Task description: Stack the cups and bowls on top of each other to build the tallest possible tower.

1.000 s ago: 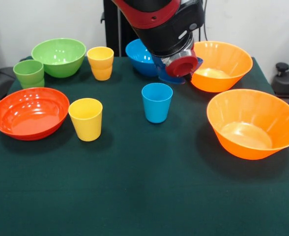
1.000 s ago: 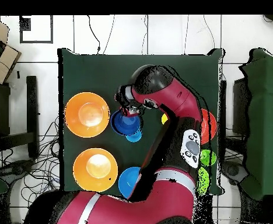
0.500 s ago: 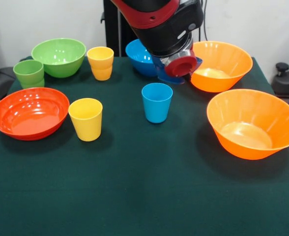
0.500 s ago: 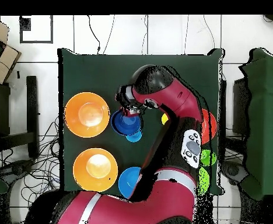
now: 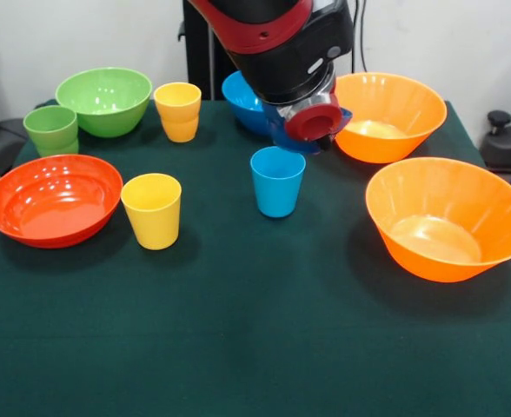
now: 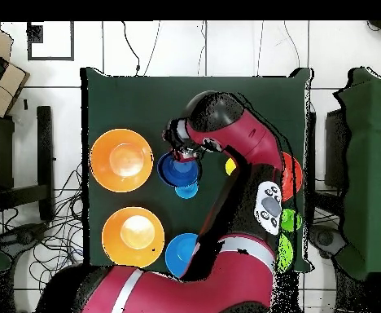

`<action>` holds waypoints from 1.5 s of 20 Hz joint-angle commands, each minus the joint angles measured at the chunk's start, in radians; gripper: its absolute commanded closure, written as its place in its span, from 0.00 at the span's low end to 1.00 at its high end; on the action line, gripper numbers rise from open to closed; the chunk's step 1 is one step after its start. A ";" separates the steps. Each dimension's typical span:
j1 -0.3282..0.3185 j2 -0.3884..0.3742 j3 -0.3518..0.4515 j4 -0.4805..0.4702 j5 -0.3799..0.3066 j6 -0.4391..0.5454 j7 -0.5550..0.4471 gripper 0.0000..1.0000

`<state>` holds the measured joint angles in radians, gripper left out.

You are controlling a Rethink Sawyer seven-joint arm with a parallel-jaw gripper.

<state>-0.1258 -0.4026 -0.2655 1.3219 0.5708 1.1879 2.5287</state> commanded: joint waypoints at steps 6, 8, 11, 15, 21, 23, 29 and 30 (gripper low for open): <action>-0.023 0.037 0.064 0.011 -0.045 -0.102 0.072 1.00; -0.025 0.037 0.064 0.009 -0.047 -0.101 0.071 1.00; -0.027 0.036 0.066 0.009 -0.047 -0.099 0.067 1.00; -0.027 0.043 0.066 0.000 -0.051 -0.098 0.070 1.00; -0.022 0.046 0.069 0.000 -0.047 -0.106 0.075 1.00; -0.021 0.049 0.071 0.005 -0.046 -0.115 0.073 1.00; -0.025 0.062 0.074 0.016 -0.047 -0.145 0.058 1.00; -0.027 0.066 0.076 0.020 -0.046 -0.152 0.055 1.00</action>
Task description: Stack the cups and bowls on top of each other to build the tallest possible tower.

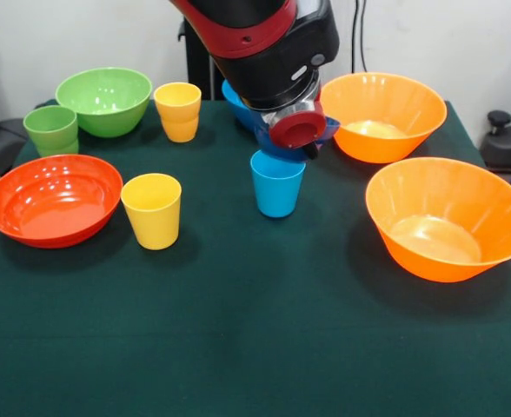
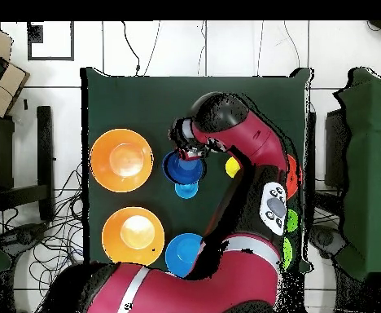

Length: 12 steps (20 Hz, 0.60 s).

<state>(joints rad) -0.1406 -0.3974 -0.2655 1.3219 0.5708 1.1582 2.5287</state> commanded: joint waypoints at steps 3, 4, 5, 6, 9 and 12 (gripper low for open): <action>-0.014 0.066 0.080 0.029 -0.045 -0.137 0.048 1.00; -0.016 0.067 0.081 0.031 -0.045 -0.140 0.046 1.00; -0.016 0.067 0.083 0.032 -0.044 -0.139 0.046 1.00; -0.016 0.069 0.085 0.035 -0.043 -0.146 0.045 1.00; -0.016 0.074 0.092 0.046 -0.040 -0.167 0.042 1.00; -0.021 0.078 0.093 0.053 -0.042 -0.179 0.034 1.00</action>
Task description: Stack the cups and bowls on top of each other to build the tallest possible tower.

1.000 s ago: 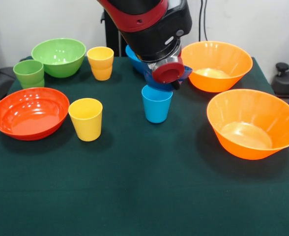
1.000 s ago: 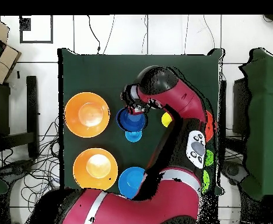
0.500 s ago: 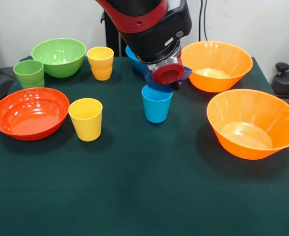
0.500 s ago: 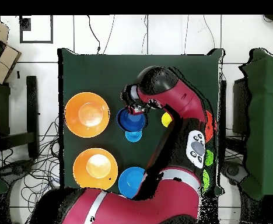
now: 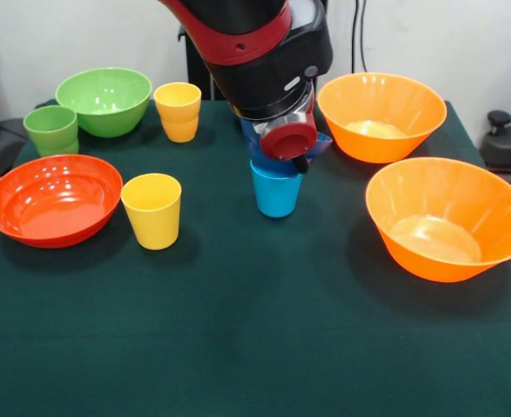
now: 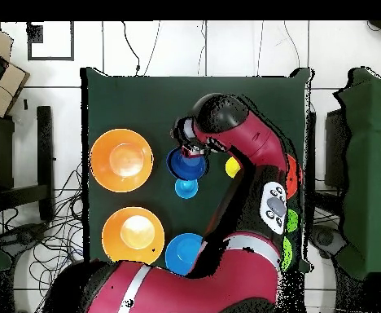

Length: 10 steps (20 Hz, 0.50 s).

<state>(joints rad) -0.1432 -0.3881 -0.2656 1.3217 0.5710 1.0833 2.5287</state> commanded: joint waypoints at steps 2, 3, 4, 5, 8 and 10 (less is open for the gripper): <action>-0.019 0.066 0.095 0.065 -0.043 -0.112 0.028 1.00; -0.019 0.064 0.097 0.070 -0.042 -0.115 0.025 1.00; -0.024 0.067 0.097 0.071 -0.042 -0.118 0.020 1.00; -0.024 0.065 0.098 0.075 -0.042 -0.119 0.019 1.00; -0.028 0.064 0.107 0.093 -0.034 -0.129 0.012 1.00; -0.029 0.066 0.108 0.096 -0.034 -0.133 0.012 1.00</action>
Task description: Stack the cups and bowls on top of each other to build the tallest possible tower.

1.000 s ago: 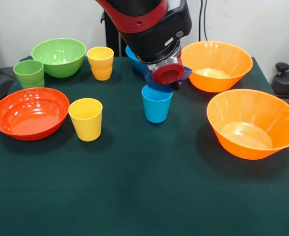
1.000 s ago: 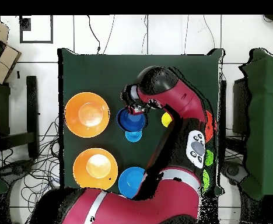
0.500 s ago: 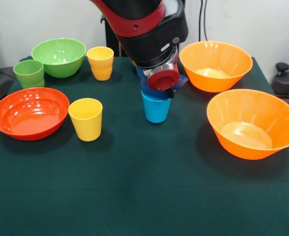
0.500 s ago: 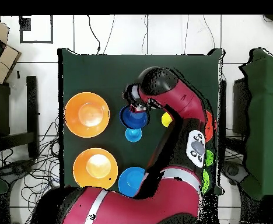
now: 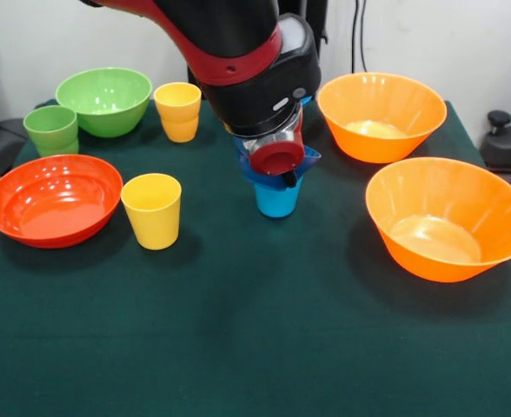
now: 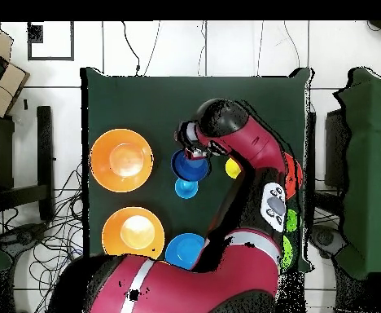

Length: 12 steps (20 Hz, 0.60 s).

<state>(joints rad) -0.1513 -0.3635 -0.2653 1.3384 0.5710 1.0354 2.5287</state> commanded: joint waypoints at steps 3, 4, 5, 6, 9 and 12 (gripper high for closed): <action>-0.023 0.043 0.110 0.078 -0.034 -0.088 0.011 1.00; -0.020 0.039 0.111 0.085 -0.033 -0.092 0.010 1.00; -0.020 0.037 0.110 0.087 -0.033 -0.090 0.010 1.00; -0.022 0.035 0.109 0.089 -0.033 -0.090 0.007 1.00; -0.025 0.029 0.110 0.090 -0.032 -0.084 0.005 1.00; -0.054 0.032 0.083 0.008 -0.059 0.002 0.015 1.00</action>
<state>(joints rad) -0.1590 -0.3529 -0.2639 1.3638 0.5712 1.0352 2.5287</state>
